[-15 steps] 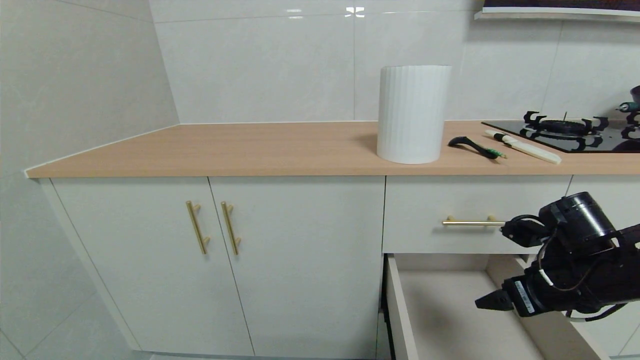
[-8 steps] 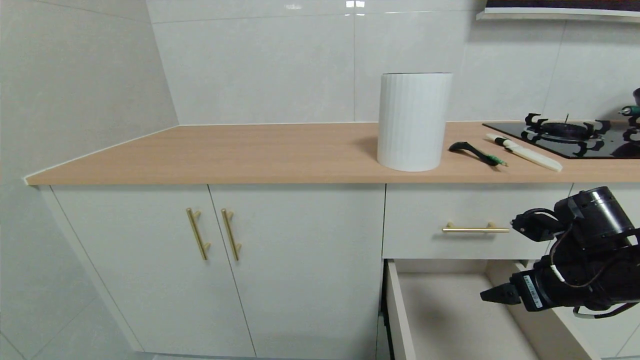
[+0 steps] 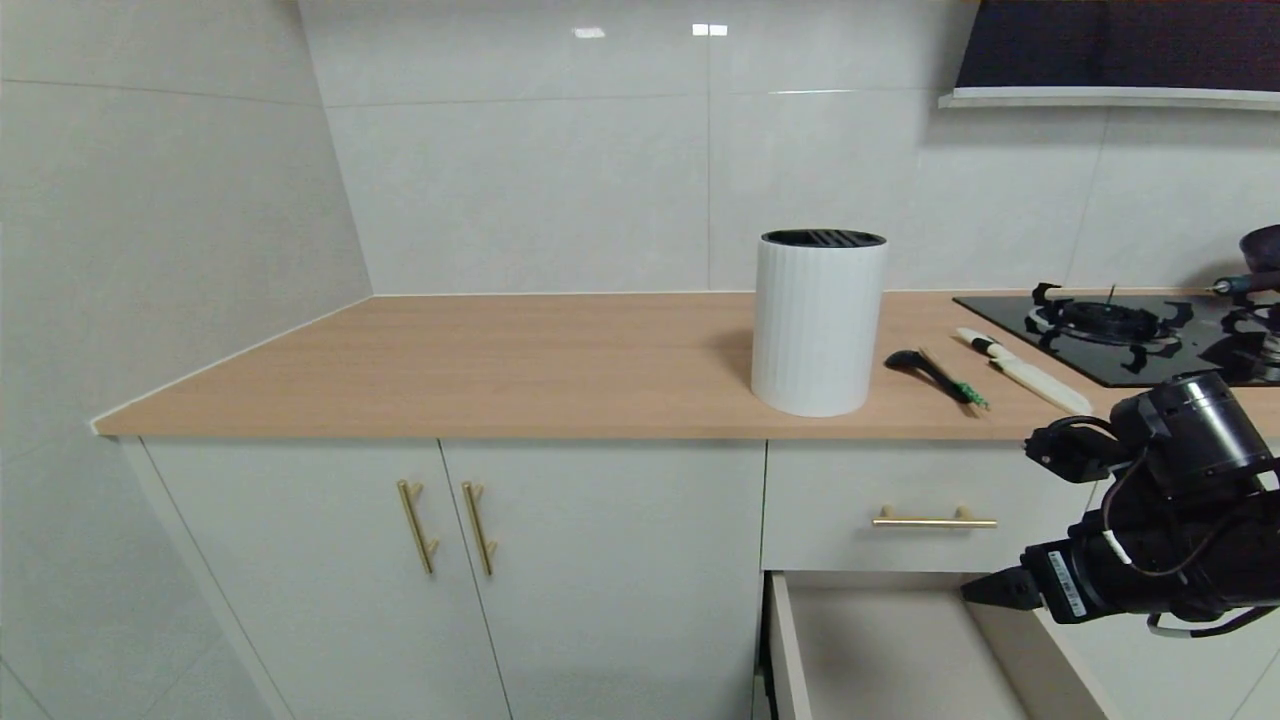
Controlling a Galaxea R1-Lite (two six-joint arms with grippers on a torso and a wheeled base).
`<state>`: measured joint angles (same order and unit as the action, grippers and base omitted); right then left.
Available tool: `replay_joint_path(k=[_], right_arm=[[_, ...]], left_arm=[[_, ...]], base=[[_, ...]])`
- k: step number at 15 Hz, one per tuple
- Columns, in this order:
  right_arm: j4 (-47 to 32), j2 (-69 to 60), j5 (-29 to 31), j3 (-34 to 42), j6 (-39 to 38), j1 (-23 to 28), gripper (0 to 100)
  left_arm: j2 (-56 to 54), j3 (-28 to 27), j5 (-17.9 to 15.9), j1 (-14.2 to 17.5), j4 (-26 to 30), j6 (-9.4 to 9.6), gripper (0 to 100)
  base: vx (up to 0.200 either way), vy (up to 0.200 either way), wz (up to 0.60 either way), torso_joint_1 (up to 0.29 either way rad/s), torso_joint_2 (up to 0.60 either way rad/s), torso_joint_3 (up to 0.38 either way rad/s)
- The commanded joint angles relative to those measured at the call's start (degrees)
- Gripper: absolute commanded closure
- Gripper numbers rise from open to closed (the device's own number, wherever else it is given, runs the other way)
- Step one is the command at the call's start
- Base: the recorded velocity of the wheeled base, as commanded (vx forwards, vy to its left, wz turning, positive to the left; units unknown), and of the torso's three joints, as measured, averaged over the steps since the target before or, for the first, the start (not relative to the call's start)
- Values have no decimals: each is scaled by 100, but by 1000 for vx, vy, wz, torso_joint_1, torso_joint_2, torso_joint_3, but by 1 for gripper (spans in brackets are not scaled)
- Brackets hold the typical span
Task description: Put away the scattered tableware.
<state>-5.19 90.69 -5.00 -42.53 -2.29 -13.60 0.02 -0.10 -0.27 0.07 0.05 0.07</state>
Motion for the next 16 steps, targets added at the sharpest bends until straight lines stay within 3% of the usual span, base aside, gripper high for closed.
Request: replay_joint_path(k=[1, 6, 8, 11, 16], right_arm=[[1, 19, -1, -1, 1, -2, 0], [18, 11, -10, -36, 9, -2, 0], [458, 178, 52, -229, 53, -2, 0], [765, 802, 500, -1504, 1, 51, 0], [968, 1549, 1036, -2198, -386, 332, 0]], left_arm=[[-2, 1, 0, 1, 4, 1, 0], [-2, 1, 0, 1, 4, 1, 0], [-2, 1, 0, 1, 4, 1, 0], [-2, 1, 0, 1, 4, 1, 0], [-2, 1, 0, 1, 4, 1, 0]], base=[[0, 0, 0, 193, -476, -281], [0, 0, 0, 167, -384, -226], [0, 0, 0, 34, -76, -49], [0, 0, 0, 0, 0, 0], [0, 0, 0, 0, 0, 0]])
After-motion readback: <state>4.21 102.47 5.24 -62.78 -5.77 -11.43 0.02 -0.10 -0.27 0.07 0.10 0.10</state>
